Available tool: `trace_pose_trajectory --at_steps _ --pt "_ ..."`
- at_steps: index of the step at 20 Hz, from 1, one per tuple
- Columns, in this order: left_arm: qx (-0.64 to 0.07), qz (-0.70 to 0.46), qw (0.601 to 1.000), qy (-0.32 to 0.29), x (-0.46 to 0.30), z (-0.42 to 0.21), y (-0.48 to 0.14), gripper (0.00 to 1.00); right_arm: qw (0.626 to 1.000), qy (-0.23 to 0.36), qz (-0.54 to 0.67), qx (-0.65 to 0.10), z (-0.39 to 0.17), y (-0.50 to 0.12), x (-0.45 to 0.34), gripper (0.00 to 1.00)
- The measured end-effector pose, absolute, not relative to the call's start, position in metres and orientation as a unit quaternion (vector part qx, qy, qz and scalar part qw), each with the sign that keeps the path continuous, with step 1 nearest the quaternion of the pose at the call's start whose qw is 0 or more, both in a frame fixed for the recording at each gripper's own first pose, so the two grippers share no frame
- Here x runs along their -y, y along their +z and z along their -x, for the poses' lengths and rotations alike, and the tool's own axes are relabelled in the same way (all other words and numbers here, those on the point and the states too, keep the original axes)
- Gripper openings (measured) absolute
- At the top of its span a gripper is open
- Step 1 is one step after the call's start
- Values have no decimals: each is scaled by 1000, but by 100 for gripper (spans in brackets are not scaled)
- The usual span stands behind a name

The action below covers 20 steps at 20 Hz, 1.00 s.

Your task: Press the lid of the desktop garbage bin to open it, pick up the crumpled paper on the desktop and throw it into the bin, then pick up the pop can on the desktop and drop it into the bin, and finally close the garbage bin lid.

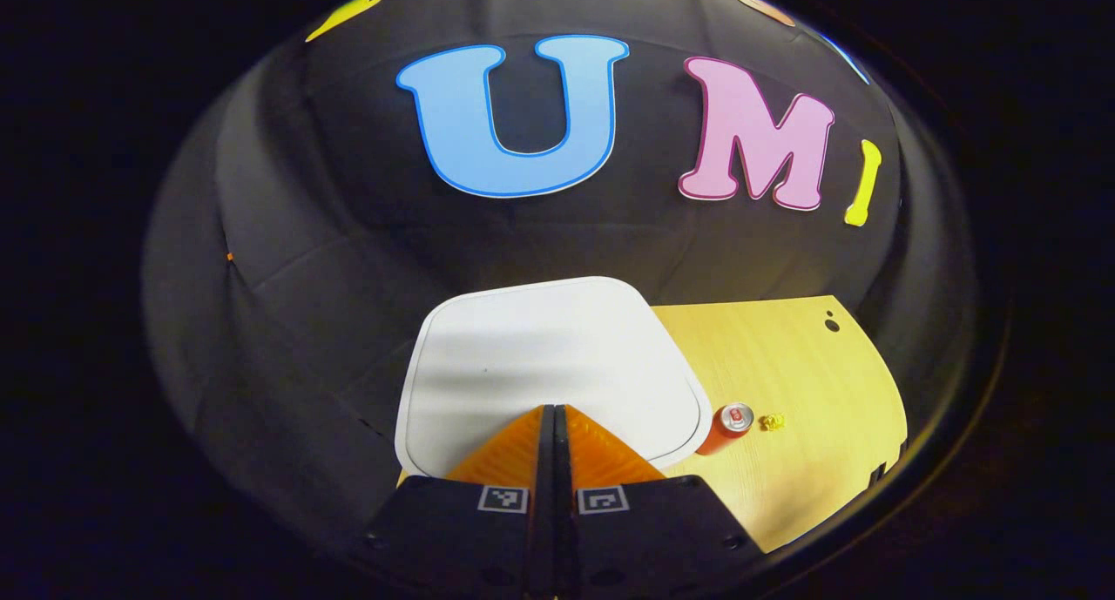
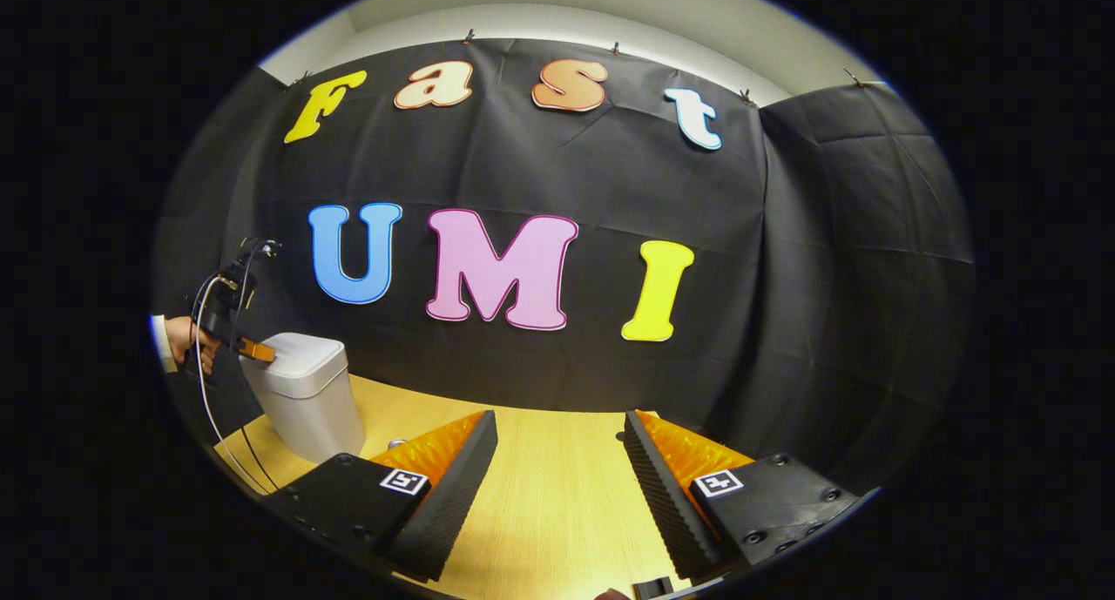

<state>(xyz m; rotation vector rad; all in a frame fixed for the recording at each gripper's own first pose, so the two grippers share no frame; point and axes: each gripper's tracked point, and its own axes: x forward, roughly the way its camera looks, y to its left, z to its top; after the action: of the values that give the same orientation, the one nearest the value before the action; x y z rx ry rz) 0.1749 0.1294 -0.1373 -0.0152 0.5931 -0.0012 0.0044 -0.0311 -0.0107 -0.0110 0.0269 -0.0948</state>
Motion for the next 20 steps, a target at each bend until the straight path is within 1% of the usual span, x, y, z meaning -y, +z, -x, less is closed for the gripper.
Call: trace_pose_trajectory --at_steps 3,5,8,9,10,13,14,17,19,20 --pt "-263 10 965 5 -130 -180 -125 7 999 -44 -1 -21 -5 -16 28 94" --pt "-258 6 966 18 -132 -179 -119 6 999 -42 1 -26 -6 -17 27 94" --pt "-204 -11 979 17 -134 -179 -85 6 999 -37 5 -21 -9 -8 24 94" --pt "-185 -13 982 19 -137 -177 -72 7 999 -34 8 -21 -10 -7 22 91" --pt "-169 -8 985 20 -139 -175 -60 7 999 -31 10 -23 -11 -7 19 94" --pt "-126 17 992 14 -143 -167 -31 7 999 -17 10 -39 -14 -7 10 94" --pt "-109 22 994 8 -144 -165 -25 10 999 -12 11 -32 -16 0 7 94" --pt "-84 24 996 13 -155 -153 -17 11 999 -3 16 -28 -21 7 -2 94" --pt "-66 21 997 16 -157 -142 -7 16 999 8 27 -35 -28 4 -10 94" --pt "-57 21 998 13 -156 -136 -3 23 999 18 30 -42 -32 0 -16 94"
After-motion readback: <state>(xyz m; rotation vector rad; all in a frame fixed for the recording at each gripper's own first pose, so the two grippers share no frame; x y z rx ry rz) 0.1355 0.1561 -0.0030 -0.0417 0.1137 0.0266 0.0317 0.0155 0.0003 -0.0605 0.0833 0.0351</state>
